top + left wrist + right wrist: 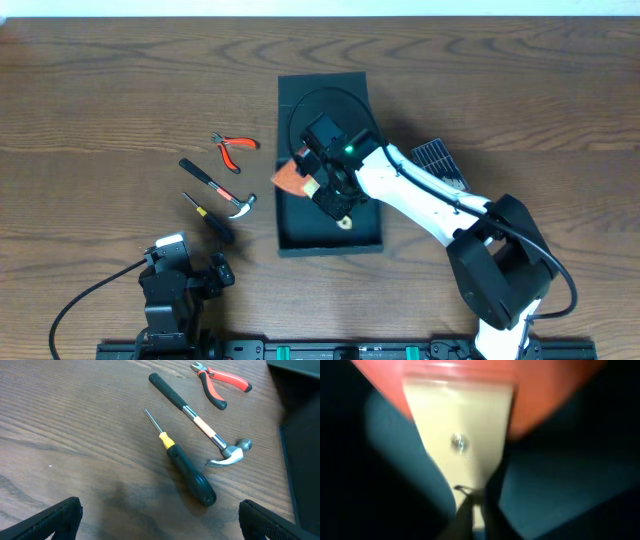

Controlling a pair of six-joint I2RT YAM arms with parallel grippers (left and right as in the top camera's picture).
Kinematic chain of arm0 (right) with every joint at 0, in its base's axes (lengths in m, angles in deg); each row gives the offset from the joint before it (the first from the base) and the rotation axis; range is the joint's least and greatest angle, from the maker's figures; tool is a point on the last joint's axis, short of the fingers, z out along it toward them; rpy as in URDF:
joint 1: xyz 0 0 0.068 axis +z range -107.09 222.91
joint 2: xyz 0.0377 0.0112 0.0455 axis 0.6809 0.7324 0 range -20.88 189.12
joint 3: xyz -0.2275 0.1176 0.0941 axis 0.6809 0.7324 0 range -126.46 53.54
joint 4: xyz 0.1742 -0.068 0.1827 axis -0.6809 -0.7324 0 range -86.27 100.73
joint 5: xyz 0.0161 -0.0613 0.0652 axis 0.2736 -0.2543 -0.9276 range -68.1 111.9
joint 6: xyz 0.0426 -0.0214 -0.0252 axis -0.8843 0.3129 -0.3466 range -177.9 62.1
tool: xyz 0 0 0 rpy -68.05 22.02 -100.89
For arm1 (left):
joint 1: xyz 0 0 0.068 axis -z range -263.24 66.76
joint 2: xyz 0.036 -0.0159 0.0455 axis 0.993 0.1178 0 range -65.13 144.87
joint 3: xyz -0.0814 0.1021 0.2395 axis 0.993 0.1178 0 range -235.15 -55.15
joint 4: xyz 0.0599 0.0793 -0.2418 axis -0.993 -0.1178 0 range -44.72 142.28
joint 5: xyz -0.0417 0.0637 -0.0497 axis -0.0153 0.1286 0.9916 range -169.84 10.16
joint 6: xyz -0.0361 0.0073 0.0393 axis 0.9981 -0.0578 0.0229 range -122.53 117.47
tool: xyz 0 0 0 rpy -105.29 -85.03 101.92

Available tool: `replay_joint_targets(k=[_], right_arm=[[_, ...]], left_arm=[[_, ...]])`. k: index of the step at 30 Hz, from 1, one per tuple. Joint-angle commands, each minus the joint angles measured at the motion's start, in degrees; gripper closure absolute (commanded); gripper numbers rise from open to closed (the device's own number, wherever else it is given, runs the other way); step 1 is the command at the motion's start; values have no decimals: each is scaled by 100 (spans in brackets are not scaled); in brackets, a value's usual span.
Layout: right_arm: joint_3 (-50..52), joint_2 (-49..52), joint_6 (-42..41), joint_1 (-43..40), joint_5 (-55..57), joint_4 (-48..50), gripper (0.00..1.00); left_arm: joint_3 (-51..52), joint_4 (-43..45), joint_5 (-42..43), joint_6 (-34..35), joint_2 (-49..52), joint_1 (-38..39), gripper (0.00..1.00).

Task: Pack container
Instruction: 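Lift the orange scraper with the right gripper and carry it over the box, then lower the scraper into the black box and open the right gripper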

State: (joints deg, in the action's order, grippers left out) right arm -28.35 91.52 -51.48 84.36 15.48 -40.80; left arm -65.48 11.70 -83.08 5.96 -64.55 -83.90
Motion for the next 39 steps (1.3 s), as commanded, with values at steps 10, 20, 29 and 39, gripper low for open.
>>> replay_joint_targets(k=[10,20,29,39], right_arm=[[-116,109,-61,96,-90,-516,99],[-74,111,-61,103,-114,-144,58],[258,116,-61,101,-114,420,58],[378,118,-63,103,-118,651,68]], left_arm=[[-2,-9,-44,-96,-35,-28,1],[-2,-9,-44,-96,-35,-28,1],[-2,-9,-44,-96,-35,-28,1],[-2,-9,-44,-96,-35,-28,1]])
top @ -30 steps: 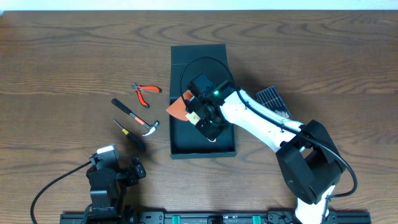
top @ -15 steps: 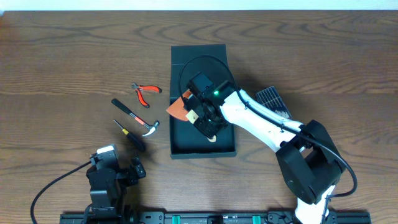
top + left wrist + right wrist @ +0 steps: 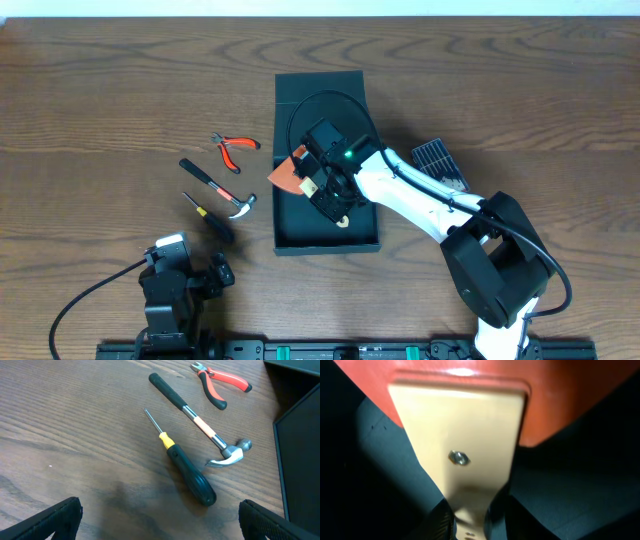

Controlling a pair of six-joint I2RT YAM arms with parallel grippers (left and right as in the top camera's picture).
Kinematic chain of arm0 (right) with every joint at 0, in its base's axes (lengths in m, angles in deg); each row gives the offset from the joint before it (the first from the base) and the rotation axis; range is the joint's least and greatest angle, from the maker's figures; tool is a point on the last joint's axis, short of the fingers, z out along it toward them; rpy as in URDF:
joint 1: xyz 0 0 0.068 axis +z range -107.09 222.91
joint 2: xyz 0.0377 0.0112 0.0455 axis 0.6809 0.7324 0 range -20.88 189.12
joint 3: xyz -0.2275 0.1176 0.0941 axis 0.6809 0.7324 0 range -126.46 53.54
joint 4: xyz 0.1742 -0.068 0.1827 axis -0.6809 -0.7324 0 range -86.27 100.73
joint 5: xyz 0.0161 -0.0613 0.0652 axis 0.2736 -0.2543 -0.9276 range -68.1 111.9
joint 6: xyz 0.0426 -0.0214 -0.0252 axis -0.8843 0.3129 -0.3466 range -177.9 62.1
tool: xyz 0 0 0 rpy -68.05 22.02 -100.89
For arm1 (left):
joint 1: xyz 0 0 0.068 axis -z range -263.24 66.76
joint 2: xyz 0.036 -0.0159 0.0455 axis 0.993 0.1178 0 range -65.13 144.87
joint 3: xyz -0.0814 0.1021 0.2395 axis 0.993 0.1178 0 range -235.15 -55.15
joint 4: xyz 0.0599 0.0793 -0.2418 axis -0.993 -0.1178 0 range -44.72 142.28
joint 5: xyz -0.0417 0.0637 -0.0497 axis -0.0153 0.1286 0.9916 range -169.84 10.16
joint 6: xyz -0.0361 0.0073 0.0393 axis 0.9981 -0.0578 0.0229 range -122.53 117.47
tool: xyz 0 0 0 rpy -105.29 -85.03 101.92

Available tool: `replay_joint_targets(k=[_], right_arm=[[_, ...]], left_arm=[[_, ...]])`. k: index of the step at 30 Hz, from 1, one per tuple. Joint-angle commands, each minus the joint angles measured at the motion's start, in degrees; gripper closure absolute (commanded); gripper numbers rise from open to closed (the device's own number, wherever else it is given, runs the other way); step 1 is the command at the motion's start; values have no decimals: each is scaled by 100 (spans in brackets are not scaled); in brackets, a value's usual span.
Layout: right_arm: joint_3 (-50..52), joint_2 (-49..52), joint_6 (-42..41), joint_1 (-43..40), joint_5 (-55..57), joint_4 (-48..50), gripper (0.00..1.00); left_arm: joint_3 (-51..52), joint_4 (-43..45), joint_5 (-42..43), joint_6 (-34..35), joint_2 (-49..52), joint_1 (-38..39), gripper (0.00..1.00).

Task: Pack container
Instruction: 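Lower the scraper into the black box and open the right gripper, then move the right gripper to the clear screwdriver case and grasp it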

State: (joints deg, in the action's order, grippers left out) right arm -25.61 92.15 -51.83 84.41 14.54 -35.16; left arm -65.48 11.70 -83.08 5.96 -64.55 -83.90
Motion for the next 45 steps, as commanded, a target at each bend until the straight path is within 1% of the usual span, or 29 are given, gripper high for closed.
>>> replay_joint_targets(k=[1,5,9,16,22,24,25,27,29,31,34,40,42,45], right_arm=[[131,55,-28,98,-22,122,70],[149,48,-26,96,-20,127,79],[125,35,-28,96,-20,-26,84],[-4,-105,-31,96,-20,-577,86],[-4,-184,-92,96,-17,-870,86],[-4,-181,-90,96,-17,-940,85],[-4,-181,-92,96,-17,-955,83],[-4,-181,-92,96,-17,-962,69],[-4,-181,-92,96,-17,-960,64],[-4,-184,-92,96,-20,-938,62],[-87,-186,-92,92,-20,-914,64],[-671,-463,-92,92,-20,-979,64],[-955,-673,-90,90,11,-1143,62],[-1370,-1113,-90,57,407,-1572,54]], left_arm=[[-2,-9,-44,-96,-35,-28,1],[-2,-9,-44,-96,-35,-28,1],[-2,-9,-44,-96,-35,-28,1],[-2,-9,-44,-96,-35,-28,1],[-2,-9,-44,-96,-35,-28,1],[-2,-9,-44,-96,-35,-28,1],[-2,-9,-44,-96,-35,-28,1],[-2,-9,-44,-96,-35,-28,1],[-2,-9,-44,-96,-35,-28,1],[-2,-9,-44,-96,-35,-28,1],[-2,-9,-44,-96,-35,-28,1],[-2,-9,-44,-96,-35,-28,1],[-2,-9,-44,-96,-35,-28,1],[-2,-9,-44,-96,-35,-28,1]])
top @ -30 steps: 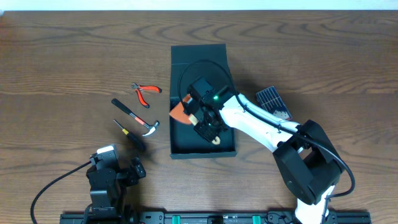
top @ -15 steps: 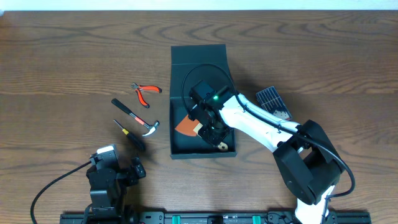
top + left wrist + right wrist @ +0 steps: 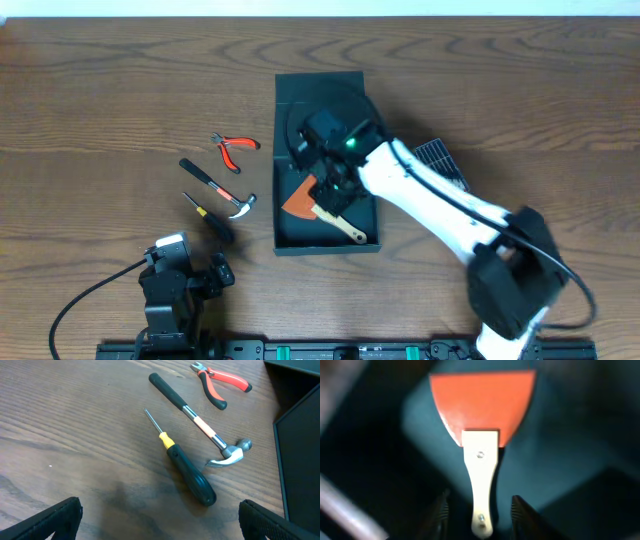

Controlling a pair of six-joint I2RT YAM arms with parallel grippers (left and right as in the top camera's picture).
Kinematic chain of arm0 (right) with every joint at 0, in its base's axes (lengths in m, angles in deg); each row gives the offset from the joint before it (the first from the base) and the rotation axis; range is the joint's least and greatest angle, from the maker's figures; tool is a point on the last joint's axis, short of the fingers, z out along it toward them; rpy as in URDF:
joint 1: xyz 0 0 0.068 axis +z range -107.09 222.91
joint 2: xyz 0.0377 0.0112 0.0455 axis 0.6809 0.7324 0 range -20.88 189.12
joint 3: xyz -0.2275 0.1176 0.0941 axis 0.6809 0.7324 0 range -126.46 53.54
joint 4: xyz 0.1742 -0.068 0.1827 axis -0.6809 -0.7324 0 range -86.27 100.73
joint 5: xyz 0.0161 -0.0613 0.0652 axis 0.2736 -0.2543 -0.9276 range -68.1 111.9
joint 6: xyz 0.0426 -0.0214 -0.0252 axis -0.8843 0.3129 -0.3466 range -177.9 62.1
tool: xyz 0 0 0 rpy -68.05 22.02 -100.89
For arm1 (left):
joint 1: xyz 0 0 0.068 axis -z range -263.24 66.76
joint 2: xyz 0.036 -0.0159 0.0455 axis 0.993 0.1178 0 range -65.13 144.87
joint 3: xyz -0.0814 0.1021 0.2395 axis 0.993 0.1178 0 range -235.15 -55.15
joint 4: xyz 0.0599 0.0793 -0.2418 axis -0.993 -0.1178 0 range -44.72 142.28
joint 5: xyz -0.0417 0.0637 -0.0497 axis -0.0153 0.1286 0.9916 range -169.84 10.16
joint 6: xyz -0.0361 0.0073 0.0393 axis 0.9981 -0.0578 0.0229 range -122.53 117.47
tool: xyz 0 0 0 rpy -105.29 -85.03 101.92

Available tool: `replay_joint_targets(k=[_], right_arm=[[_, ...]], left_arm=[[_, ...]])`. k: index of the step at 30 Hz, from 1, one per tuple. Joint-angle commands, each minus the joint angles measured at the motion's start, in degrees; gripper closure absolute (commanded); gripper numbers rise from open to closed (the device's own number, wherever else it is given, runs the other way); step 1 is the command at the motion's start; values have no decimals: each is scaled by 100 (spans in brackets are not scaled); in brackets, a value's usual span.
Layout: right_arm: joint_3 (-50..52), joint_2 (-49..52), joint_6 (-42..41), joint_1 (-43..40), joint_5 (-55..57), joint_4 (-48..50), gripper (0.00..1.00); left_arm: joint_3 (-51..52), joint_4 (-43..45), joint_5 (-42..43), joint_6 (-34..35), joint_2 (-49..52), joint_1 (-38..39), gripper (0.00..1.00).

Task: Pack container
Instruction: 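Move the right gripper to the clear screwdriver case and grasp it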

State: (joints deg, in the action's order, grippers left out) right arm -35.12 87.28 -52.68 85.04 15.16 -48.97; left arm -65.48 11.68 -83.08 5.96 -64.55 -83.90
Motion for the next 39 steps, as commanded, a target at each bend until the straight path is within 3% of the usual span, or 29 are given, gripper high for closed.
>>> replay_joint_targets(k=[1,3,5,8,9,15,21,32,39], right_arm=[[-525,-807,-4,-33,603,-358,51],[-629,-1196,-4,-136,1108,-614,41],[-632,-1609,-4,-330,1460,-804,24],[-632,-2098,-2,-811,1526,-1093,4],[-627,-2194,-2,-977,1478,-1174,1],[-575,-2245,804,-2085,1095,-1427,1],[-466,-1668,1663,-2863,330,-1379,1],[-459,-160,1672,-3161,350,-1272,1],[-129,162,1488,-3285,442,-809,1]], left_arm=[[-2,-7,-44,-96,-35,-28,1],[-2,-7,-44,-96,-35,-28,1],[-2,-7,-44,-96,-35,-28,1],[-2,-7,-44,-96,-35,-28,1],[-2,-7,-44,-96,-35,-28,1],[-2,-7,-44,-96,-35,-28,2],[-2,-7,-44,-96,-35,-28,1],[-2,-7,-44,-96,-35,-28,1],[-2,-7,-44,-96,-35,-28,1]])
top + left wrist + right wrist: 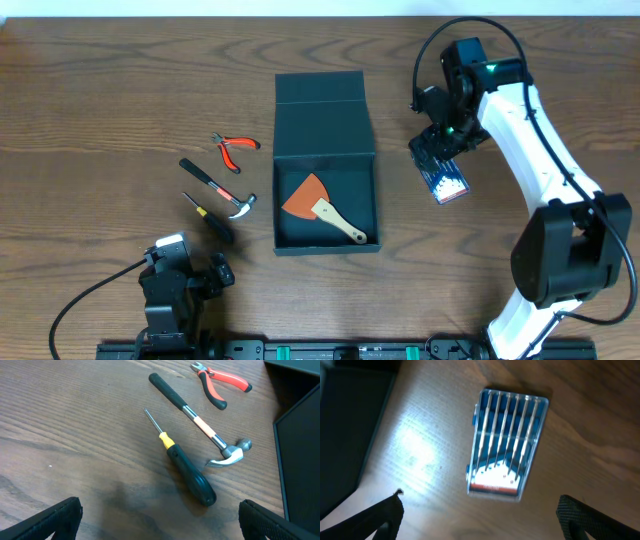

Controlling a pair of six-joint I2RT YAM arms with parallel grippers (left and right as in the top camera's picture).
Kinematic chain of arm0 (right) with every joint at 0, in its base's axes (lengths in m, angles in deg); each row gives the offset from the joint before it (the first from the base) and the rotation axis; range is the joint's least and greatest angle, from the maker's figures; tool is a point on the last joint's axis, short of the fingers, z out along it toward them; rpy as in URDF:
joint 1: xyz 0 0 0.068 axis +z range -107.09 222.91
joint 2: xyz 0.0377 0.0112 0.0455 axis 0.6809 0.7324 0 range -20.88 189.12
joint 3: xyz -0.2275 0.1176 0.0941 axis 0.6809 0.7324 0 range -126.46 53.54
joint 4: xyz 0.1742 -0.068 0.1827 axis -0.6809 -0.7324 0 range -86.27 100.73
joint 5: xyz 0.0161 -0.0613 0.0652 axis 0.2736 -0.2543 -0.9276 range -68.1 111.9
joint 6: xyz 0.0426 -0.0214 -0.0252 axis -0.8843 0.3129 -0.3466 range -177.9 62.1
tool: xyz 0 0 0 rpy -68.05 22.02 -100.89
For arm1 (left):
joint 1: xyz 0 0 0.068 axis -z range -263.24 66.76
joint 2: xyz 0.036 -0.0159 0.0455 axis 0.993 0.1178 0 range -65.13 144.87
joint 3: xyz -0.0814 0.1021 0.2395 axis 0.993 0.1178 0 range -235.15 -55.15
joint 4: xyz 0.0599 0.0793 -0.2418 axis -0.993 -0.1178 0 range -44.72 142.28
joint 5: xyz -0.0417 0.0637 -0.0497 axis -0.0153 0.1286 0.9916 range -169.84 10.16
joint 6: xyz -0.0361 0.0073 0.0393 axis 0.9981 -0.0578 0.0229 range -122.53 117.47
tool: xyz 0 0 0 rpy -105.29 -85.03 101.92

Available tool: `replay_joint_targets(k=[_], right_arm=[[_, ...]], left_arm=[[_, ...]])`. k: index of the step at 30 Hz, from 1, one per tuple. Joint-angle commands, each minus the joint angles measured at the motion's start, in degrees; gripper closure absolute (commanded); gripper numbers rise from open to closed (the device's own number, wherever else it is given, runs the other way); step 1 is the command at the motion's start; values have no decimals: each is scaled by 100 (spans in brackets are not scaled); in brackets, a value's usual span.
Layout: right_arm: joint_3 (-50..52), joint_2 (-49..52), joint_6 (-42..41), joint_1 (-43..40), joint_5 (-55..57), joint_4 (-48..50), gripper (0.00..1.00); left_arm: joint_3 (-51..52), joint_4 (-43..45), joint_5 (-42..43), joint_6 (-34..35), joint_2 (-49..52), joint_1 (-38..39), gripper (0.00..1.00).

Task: Pack container
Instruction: 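Move the right gripper to the clear screwdriver case and grasp it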

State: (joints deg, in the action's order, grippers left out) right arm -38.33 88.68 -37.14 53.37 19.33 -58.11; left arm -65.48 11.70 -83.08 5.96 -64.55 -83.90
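The black box point(277, 200) stands mid-table with its lid folded back. An orange scraper point(320, 208) with a cream handle lies flat inside it. My right gripper point(440, 140) point(480, 520) hangs open above a clear case of thin bits point(442, 172) point(506, 442) on the wood, right of the box, not touching it. Red pliers point(233, 148) point(220, 385), a hammer point(218, 188) point(202, 427) and a black screwdriver point(212, 220) point(182, 467) lie left of the box. My left gripper point(160, 522) rests open near the front edge, short of the screwdriver.
The box's left wall point(295, 460) shows at the right edge of the left wrist view. Bare wood surrounds the three tools and the case. The right arm's cable point(470, 25) loops near the table's far edge.
My right gripper, then open just above the scraper in the box, now hangs open over the clear case to the right of the box. The scraper lies where it was. The left arm is unchanged.
My right gripper was shut on the scraper's handle over the box, the blade sticking out past the left wall, at the first two moments. Then the scraper lay flat in the box with the gripper open above it. Now the gripper is over the clear case.
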Motion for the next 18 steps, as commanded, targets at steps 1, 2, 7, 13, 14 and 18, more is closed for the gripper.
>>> replay_joint_targets(k=[1,2,7,13,14,18], right_arm=[[321,22,-111,-155,20,208,1],[420,22,-146,-188,20,267,1],[986,22,-144,-240,31,684,1],[1451,22,-144,-258,328,1174,1],[1506,22,-144,-280,389,1220,1],[1690,22,-140,-380,404,1421,1]], left_arm=[[-2,-9,-44,-96,-35,-28,1],[-2,-9,-44,-96,-35,-28,1],[-2,-9,-44,-96,-35,-28,2],[-2,-9,-44,-96,-35,-28,1],[-2,-9,-44,-96,-35,-28,1],[-2,-9,-44,-96,-35,-28,1]])
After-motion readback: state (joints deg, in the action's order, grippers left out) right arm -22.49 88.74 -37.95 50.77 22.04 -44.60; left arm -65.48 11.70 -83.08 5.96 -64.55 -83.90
